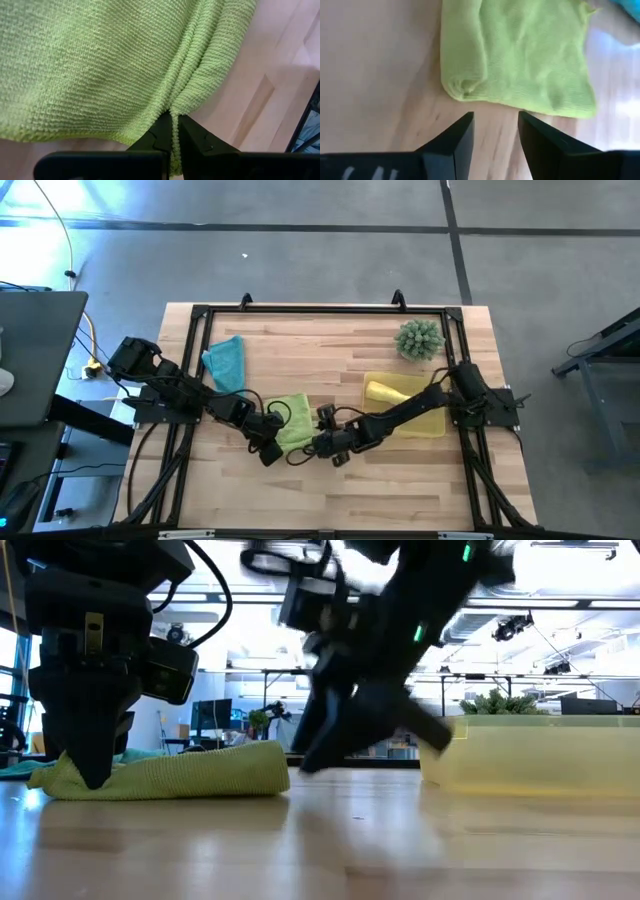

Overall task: Roll microfiber towels into tight, uniform cylinder then place into a basket
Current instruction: Roll the green microfiber towel

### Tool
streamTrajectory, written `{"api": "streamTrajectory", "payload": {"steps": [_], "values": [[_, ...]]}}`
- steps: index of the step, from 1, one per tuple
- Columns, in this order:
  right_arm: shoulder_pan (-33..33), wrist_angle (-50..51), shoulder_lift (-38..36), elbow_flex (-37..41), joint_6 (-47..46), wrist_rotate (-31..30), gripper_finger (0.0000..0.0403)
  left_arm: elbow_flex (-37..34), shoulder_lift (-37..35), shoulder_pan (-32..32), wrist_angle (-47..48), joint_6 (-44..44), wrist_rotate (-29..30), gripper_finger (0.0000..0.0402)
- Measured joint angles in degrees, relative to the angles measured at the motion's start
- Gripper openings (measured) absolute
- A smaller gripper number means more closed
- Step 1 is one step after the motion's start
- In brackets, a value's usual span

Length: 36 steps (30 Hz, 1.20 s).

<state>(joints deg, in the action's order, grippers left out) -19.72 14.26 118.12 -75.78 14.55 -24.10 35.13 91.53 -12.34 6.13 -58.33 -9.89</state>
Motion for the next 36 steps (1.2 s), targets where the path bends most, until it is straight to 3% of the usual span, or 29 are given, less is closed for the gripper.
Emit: {"api": "streamTrajectory", "payload": {"steps": [4,9,21,36], "values": [[-1.1,3.6,-2.4,-1.3,-6.3,1.1,0.0143,0.0,0.0,0.0,0.0,0.0,0.0,0.0008],[-2.2,-6.2,-1.1,-1.4,-6.8,8.5,0.0143,0.0,0.0,0.0,-0.1,0.0,0.0,0.0008],[-1.6,-10.3,3.0,-1.2,-0.5,5.3,0.0142,-0.1,0.2,0.0,-1.4,0.0,0.3,0.0008],[0.8,-10.2,4.5,-1.2,2.2,6.7,0.0143,0.0,0.2,0.0,-1.5,0.0,0.1,0.0008]]}}
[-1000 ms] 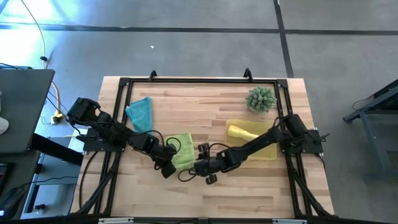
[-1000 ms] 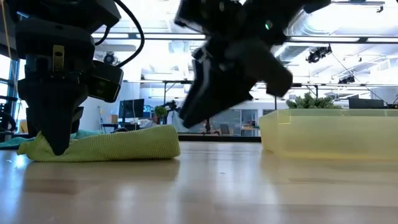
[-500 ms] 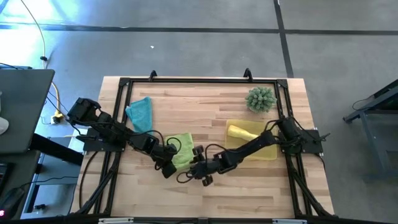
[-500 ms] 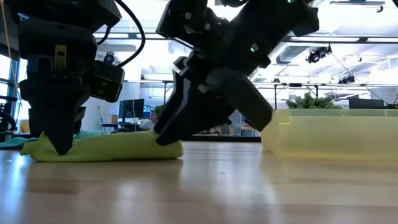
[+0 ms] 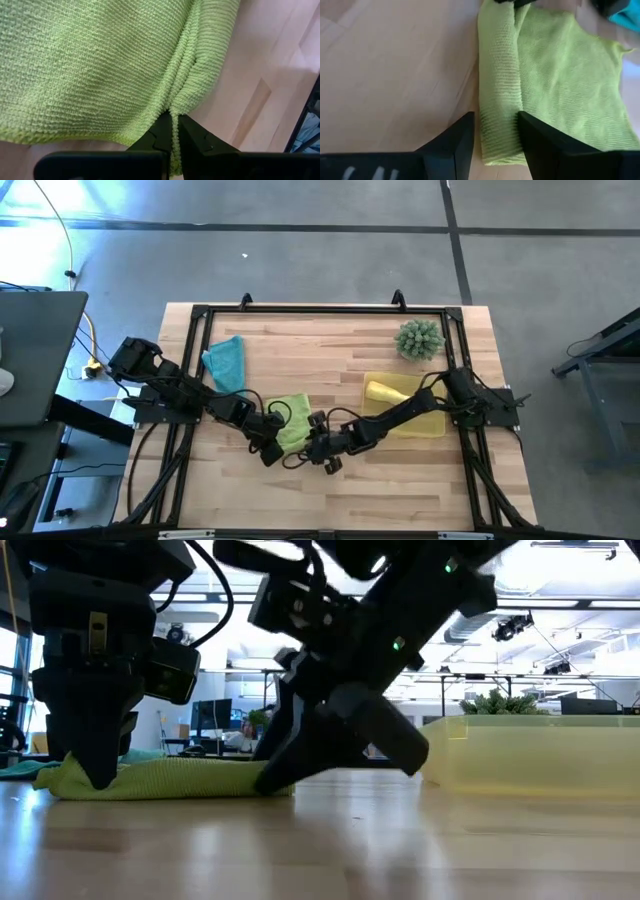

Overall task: Roll microfiber towels into tight, uniform cylinder then place into a basket
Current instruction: Roll the green microfiber towel

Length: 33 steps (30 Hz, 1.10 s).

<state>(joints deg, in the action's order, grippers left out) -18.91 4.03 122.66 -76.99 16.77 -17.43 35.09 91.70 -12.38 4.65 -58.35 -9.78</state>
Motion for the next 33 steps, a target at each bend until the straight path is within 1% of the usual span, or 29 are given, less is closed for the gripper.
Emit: {"api": "streamTrajectory", "payload": {"steps": [5,10,14,19,21,24,28,33], "values": [[1.3,0.3,0.8,-0.2,-0.9,2.2,0.0143,0.0,0.0,0.0,0.0,0.0,-0.1,0.0008],[2.7,2.2,0.7,-0.3,-6.5,5.8,0.0132,0.0,0.1,0.0,-1.5,-1.5,-1.4,0.0008],[3.6,4.3,0.9,-0.4,-9.7,8.1,0.0094,0.4,0.0,-0.2,-3.8,-3.2,-3.8,0.0016],[3.5,6.0,1.0,-0.4,-10.8,8.3,0.0027,2.0,0.0,-1.0,-4.4,-3.5,-4.7,0.0047],[3.5,6.4,1.0,-0.3,-10.9,8.7,0.0010,2.3,-0.1,-1.0,-4.0,-1.6,-5.2,0.0060],[3.8,6.8,1.0,-0.3,-13.6,10.1,0.0008,2.4,-0.3,-0.7,-3.0,2.2,-5.5,0.0075],[4.6,8.6,0.9,-0.3,-17.6,15.3,0.0004,2.4,-2.5,0.6,3.1,9.9,-5.2,0.0088],[6.2,9.0,0.8,-0.3,-22.5,22.5,0.0002,2.4,-8.3,1.2,8.4,17.3,-4.9,0.0089]]}}
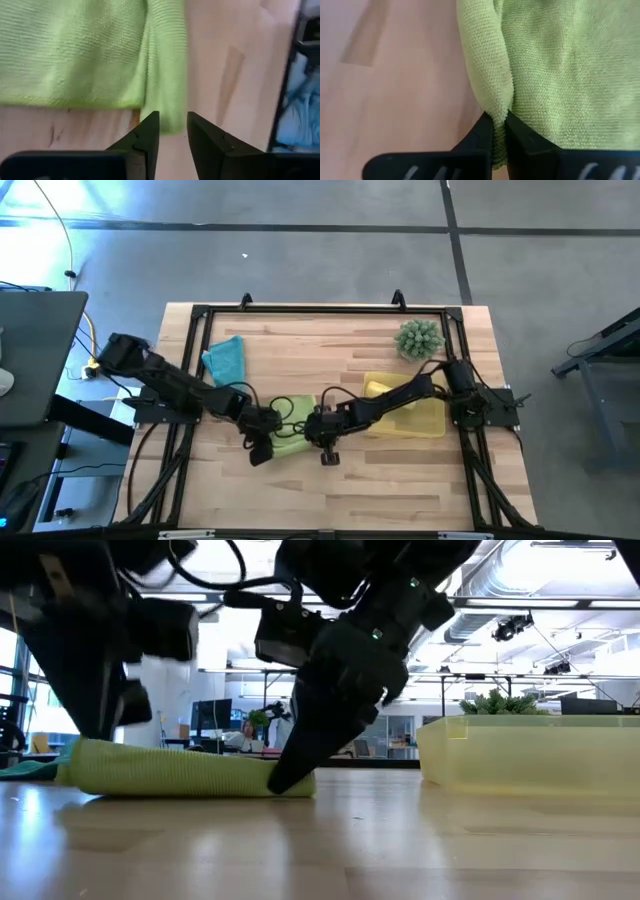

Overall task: Roll microfiber towels into tight, uniform cylinder then place into a basket
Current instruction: Roll the green microfiber towel

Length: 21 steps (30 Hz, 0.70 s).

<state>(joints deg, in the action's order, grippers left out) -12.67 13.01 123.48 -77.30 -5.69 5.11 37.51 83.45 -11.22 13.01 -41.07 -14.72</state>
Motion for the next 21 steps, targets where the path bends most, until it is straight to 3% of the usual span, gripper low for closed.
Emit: {"api": "streamTrajectory", "payload": {"steps": [5,9,12,16,21], "values": [[1.4,0.2,0.1,0.1,-4.9,9.0,0.0001,0.0,-8.0,-1.9,0.5,3.3,2.4,0.0088],[2.6,0.1,0.2,0.2,-10.4,15.9,0.0001,0.0,-11.2,-7.5,-0.9,7.1,13.0,0.0088],[3.4,0.3,0.3,0.3,-14.2,19.5,0.0001,0.0,-10.9,-12.7,-2.7,12.4,21.2,0.0088],[3.5,0.5,0.3,0.3,-18.0,19.8,0.0001,0.0,-7.5,-18.1,-6.9,17.0,31.0,0.0088],[3.3,0.6,0.3,0.3,-20.0,19.3,0.0001,0.1,-1.0,-20.7,-11.8,18.8,33.1,0.0100]]}}
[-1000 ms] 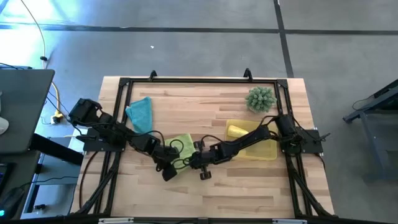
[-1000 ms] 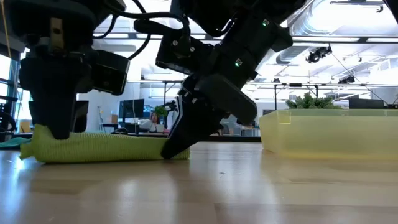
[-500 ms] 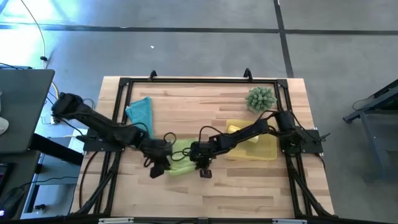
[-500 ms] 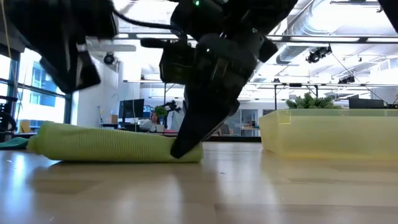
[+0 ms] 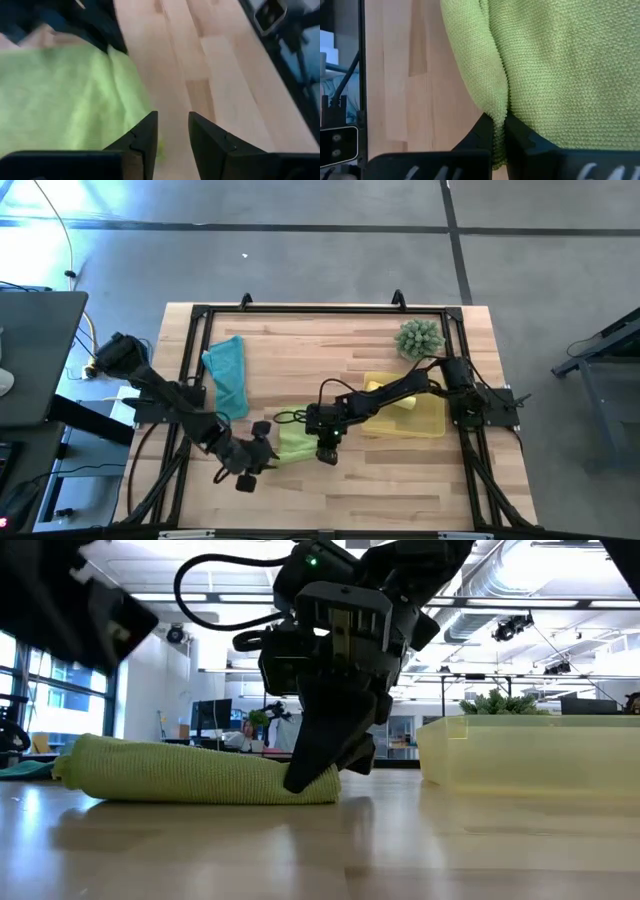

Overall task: Roll microfiber towels into tight, uniform cylinder then place into a basket
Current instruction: Roll the green microfiber towel

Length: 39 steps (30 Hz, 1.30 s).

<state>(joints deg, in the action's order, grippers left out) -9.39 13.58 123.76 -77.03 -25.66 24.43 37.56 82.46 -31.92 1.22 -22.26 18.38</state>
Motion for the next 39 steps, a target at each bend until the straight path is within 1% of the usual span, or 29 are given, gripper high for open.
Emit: {"api": "streamTrajectory", "payload": {"steps": [3,8,12,14,17,19,21,27,29,32,35,37,39], "values": [[0.0,0.0,0.0,0.0,-0.6,0.0,0.0001,0.0,4.2,-0.1,-1.6,0.0,-0.3,0.0119],[0.0,0.0,0.0,0.0,-1.8,-0.2,0.0003,0.0,9.0,0.0,-3.7,0.4,1.3,0.0153],[0.0,-0.2,0.0,0.0,-2.6,-0.3,0.0005,0.0,11.8,-0.5,-5.6,4.9,2.1,0.0166],[0.0,-0.2,0.0,0.0,-2.7,-0.3,0.0005,0.1,13.3,-0.5,-5.8,6.1,4.7,0.0167],[0.0,-0.4,0.0,0.0,-2.9,-0.3,0.0005,0.0,14.4,-0.3,-5.6,8.4,11.2,0.0168],[0.0,-0.4,0.0,0.0,-2.9,-0.3,0.0006,0.0,14.5,-0.3,-5.6,10.3,13.9,0.0168],[0.0,-0.4,0.0,0.1,-2.9,-0.3,0.0006,0.0,14.3,-0.2,-5.6,11.3,14.1,0.0168],[0.0,-0.5,0.0,0.0,-2.9,-0.3,0.0006,0.0,14.3,1.8,-5.4,11.0,10.5,0.0168],[0.0,-0.5,0.0,0.0,-2.9,-0.3,0.0007,0.0,14.1,1.7,-5.3,11.1,11.7,0.0168],[0.0,-0.5,0.0,0.0,-2.8,-0.4,0.0007,0.5,11.3,0.0,-4.9,12.4,14.5,0.0168],[0.0,-0.5,0.0,0.0,-2.6,-0.4,0.0007,2.6,8.5,-1.6,-1.4,10.8,12.9,0.0168],[0.0,-0.6,0.0,0.0,-2.6,-0.3,0.0007,4.4,7.5,-2.5,-0.2,8.8,11.2,0.0168],[0.0,-0.7,0.0,0.1,-2.4,-0.4,0.0007,4.7,7.2,-3.5,0.3,7.9,10.7,0.0168]]}}
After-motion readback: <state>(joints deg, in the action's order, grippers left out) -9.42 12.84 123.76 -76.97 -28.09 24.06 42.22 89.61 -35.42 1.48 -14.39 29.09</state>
